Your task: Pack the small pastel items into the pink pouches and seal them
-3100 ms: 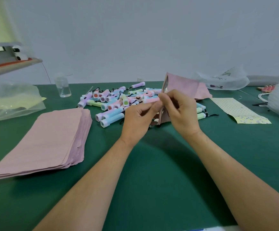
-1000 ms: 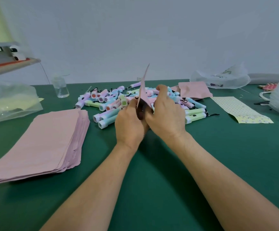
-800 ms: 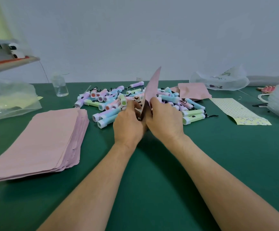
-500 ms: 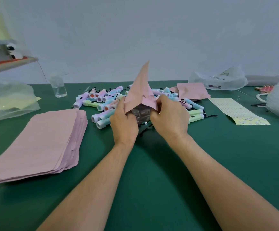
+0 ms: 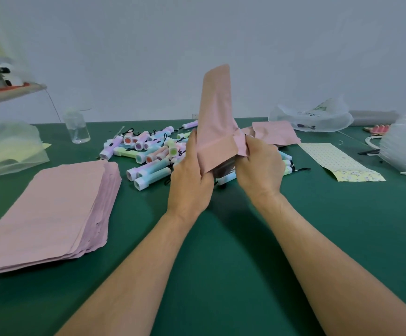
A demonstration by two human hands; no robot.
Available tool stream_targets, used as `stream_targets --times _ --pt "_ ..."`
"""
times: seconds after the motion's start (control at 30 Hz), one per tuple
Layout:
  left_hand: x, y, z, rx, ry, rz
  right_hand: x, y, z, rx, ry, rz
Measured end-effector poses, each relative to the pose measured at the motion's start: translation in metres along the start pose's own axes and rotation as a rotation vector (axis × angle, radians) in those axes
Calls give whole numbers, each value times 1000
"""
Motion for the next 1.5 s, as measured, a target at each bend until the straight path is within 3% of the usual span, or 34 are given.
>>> stream_targets --times 0.13,0.27,0.37,0.5,0.67,0.83,0.97,1.1,1.2,1.33,1.5 --pt "7 2 -2 -70 -448 -298 6 3 8 -189 -236 -124" --pt "-17 20 -15 -281 -778 20 6 -4 -4 -476 -193 -157" --pt "-23 22 -32 -432 -1076 95 5 -14 -19 -634 -110 -236" --pt "-30 17 -55 -532 -941 226 12 -18 -22 -613 38 -359" --pt "-37 17 -69 -645 -1065 341 14 -19 -19 -580 164 -451" --pt "-41 19 -61 -647 -1210 265 15 -16 -19 -542 199 -373" --pt "-34 13 -51 -564 -1309 -60 13 -17 -23 -485 379 -342" --pt "-4 2 -27 -451 -1148 -310 15 -22 -30 -542 325 -329" --pt "10 1 -18 -419 -1244 -341 13 -25 -35 -584 196 -240" --pt "8 5 -20 -456 -1418 -332 5 -23 -38 -502 148 -168" --pt "9 8 -26 -520 -1289 -229 -12 -14 -25 -371 203 34"
Point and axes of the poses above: each hand's wrist, its own y-axis towards the middle knuckle, its own x-axis out of the palm, z = x × y, the point moved 6 cm from there along y, towards the middle knuckle, and after that the axes turned 1 degree about -y, right-handed, at the moved point
